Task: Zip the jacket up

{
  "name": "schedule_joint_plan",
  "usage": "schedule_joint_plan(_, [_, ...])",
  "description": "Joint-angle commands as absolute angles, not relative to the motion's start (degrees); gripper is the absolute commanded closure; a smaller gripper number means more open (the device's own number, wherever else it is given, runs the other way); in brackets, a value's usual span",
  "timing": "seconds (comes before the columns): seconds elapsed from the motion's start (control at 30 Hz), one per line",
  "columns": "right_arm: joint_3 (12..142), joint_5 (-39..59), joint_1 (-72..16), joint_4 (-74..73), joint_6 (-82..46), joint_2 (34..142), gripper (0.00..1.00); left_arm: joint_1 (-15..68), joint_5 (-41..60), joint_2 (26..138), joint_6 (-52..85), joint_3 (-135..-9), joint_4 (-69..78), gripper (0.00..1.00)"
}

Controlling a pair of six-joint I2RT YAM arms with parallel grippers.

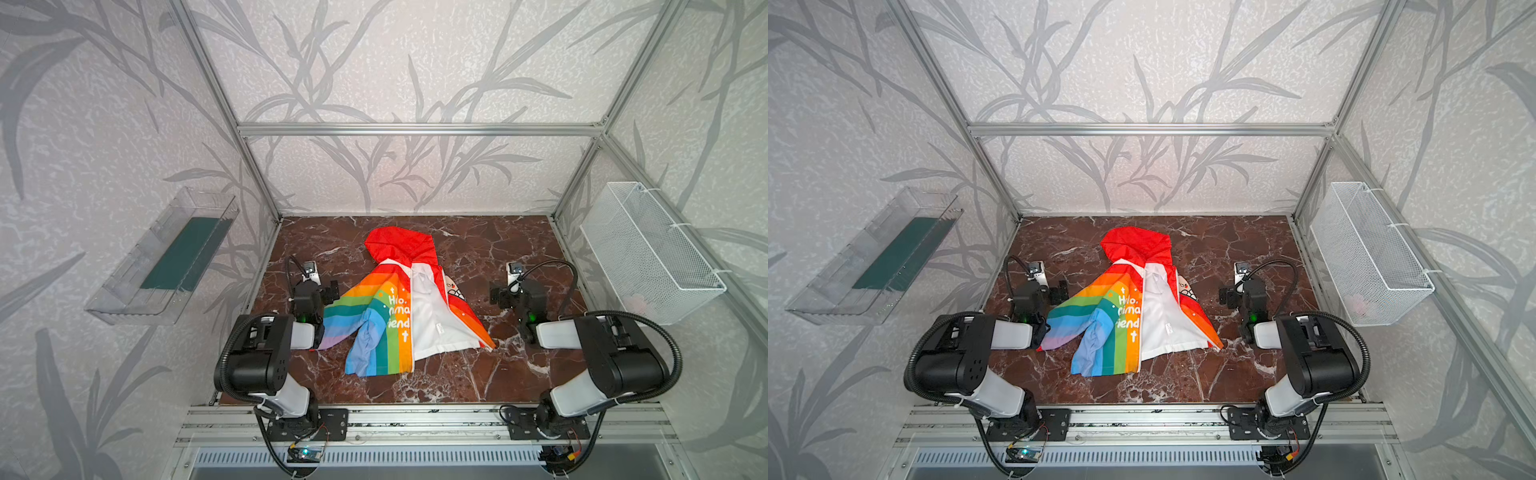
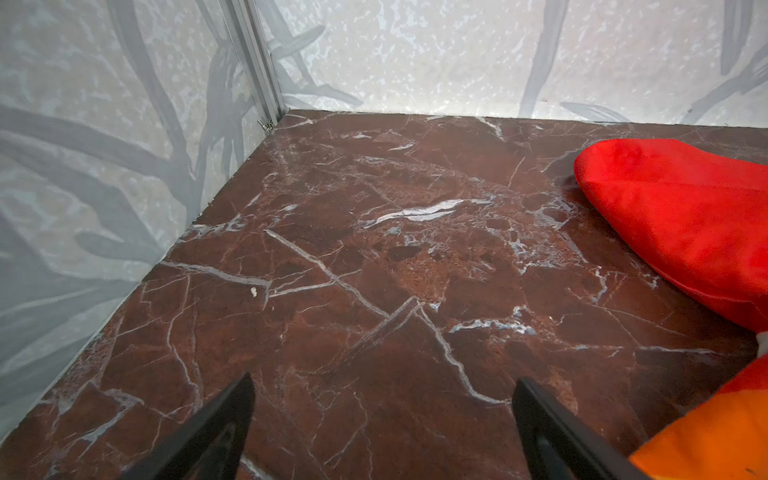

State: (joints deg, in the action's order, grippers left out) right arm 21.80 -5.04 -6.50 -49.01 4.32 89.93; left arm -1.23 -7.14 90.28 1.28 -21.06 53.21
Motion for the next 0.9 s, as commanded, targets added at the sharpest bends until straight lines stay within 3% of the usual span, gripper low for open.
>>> schedule_joint_plan(0.0, [23.0, -4.2, -6.2, -49.2, 4.0, 88.7, 0.01, -1.4, -6.7, 89.9, 1.7, -21.7, 54.1, 0.01])
schedule_joint_plan(0.73, [23.0, -4.0, -6.2, -49.2, 4.0, 88.7, 0.01, -0.8, -6.6, 89.5, 1.0, -22.0, 52.9, 0.02])
schedule_joint_plan(0.87, [22.9, -4.0, -6.2, -49.4, 3.9, 88.7, 0.01, 0.3, -11.7, 87.3, 1.1, -23.3, 49.9, 0.02])
